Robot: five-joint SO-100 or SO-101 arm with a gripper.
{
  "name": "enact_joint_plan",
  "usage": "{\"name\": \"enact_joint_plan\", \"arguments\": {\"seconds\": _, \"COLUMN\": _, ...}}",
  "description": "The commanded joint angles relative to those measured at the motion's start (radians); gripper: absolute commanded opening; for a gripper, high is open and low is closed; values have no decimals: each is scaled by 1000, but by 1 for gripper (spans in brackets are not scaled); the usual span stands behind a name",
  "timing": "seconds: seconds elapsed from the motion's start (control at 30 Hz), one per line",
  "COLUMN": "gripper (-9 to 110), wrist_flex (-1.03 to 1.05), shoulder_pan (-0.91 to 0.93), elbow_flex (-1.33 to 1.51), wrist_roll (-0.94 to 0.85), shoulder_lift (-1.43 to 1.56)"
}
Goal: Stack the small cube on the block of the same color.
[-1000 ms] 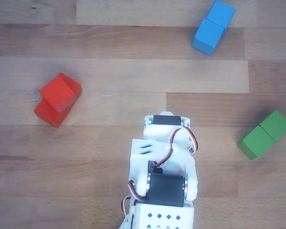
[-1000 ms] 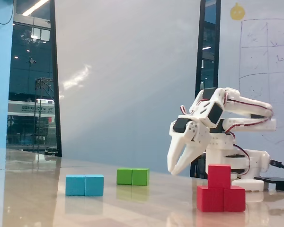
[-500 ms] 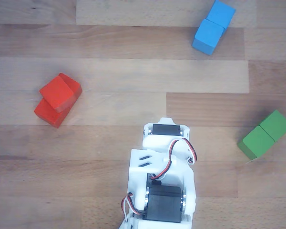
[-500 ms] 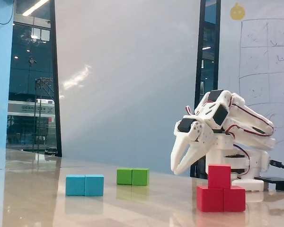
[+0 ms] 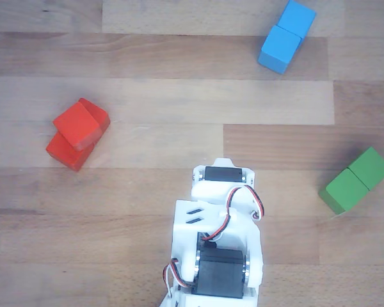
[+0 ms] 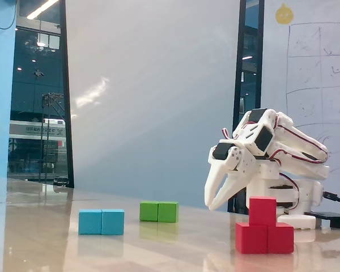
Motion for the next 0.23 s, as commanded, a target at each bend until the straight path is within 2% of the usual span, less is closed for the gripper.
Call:
{"name": "enact_joint_plan", "arguments": {"seconds": 0.0, "gripper": 0, "wrist_flex": 3, "shoulder_pan": 2, "elbow_flex": -18, "wrist_roll": 3, "shoulder_lift": 35}}
{"name": "enact_joint_plan", "arguments": {"seconds": 0.2, "gripper": 0, "wrist_flex": 2, "shoulder_pan": 0, "elbow_flex": -20, "wrist_roll": 0, "shoulder_lift": 32}}
